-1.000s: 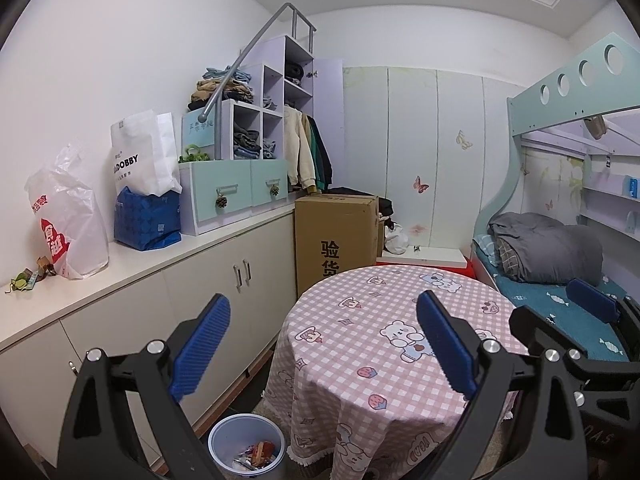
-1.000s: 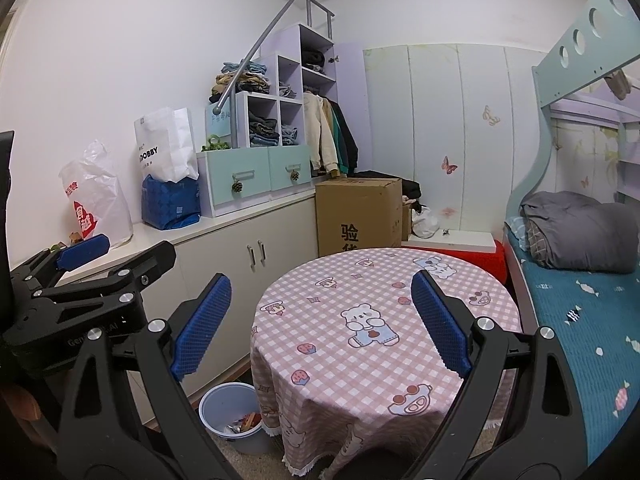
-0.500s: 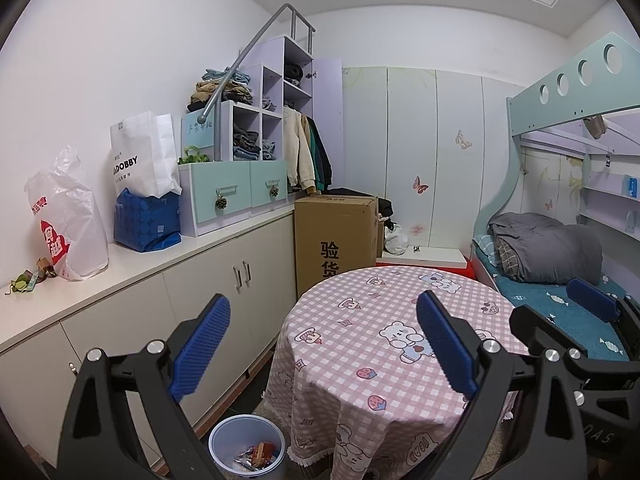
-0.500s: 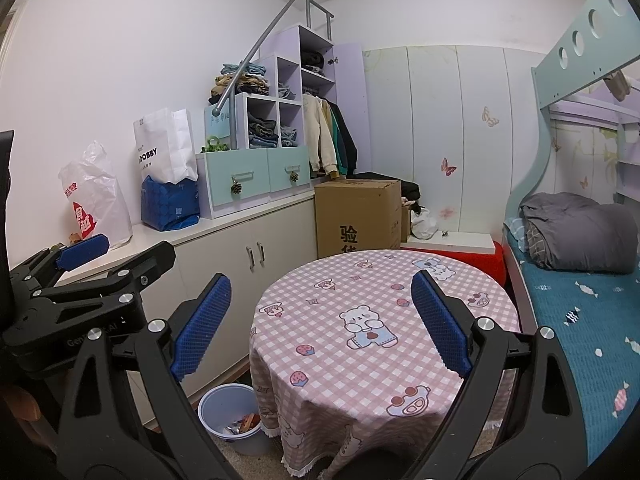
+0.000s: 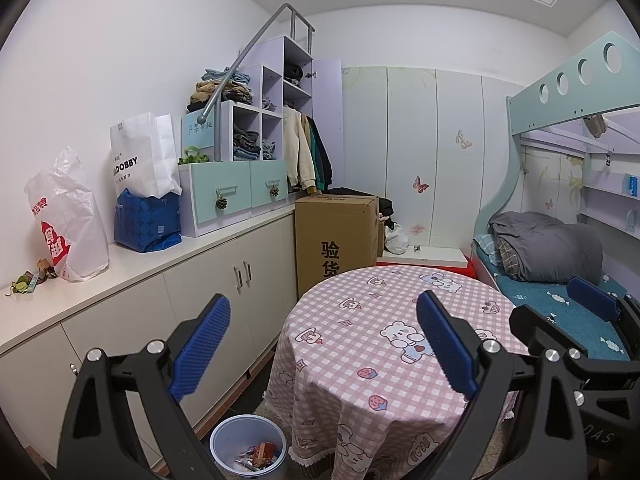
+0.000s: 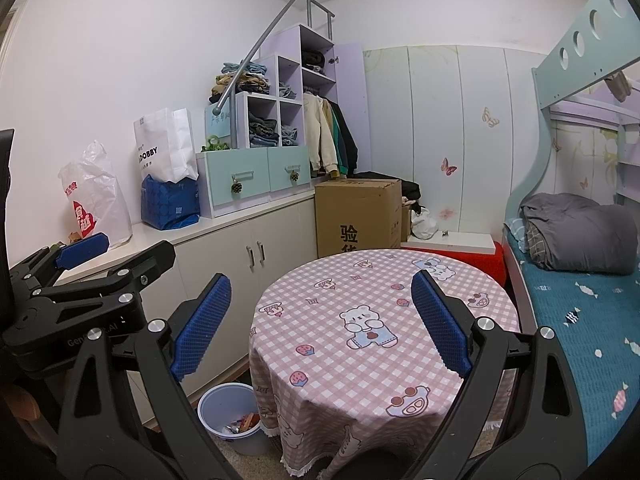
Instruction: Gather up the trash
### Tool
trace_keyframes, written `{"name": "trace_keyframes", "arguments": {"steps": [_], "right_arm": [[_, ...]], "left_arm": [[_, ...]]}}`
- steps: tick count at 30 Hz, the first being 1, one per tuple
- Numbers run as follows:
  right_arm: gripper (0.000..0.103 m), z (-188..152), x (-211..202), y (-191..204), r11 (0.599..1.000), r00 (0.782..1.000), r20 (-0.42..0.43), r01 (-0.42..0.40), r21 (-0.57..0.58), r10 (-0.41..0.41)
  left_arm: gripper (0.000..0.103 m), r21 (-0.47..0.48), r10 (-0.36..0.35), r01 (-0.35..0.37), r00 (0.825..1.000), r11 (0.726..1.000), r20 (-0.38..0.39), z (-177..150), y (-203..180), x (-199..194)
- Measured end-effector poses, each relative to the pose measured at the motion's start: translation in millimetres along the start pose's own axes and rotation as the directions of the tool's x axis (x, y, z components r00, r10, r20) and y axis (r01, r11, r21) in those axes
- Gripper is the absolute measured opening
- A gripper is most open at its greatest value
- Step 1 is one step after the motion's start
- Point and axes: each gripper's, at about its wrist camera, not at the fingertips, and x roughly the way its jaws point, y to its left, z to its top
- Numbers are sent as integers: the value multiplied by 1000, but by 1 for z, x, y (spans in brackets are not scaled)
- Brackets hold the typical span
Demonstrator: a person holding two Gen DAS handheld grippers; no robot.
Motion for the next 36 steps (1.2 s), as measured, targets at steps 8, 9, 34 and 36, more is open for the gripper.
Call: {"name": "trace_keyframes", "arguments": {"steps": [8, 9, 34, 36], "right_arm": [[90, 0, 0, -1, 1000, 1000, -1, 1, 0, -1], [90, 0, 0, -1, 1000, 1000, -1, 0, 0, 0], [90, -4, 1, -4, 1000, 1000, -11, 0, -2, 0], [90, -3, 2, -4, 1000, 1000, -11, 0, -2, 0]], "left_arm": [[93, 0, -1, 1, 1000, 1000, -1, 0, 0, 0], [93, 0, -1, 1, 1000, 1000, -1, 0, 0, 0], [93, -1, -2, 2, 1000, 1000, -10, -4, 3, 1], [93, -1, -2, 2, 1000, 1000, -11, -5, 4, 2]]}}
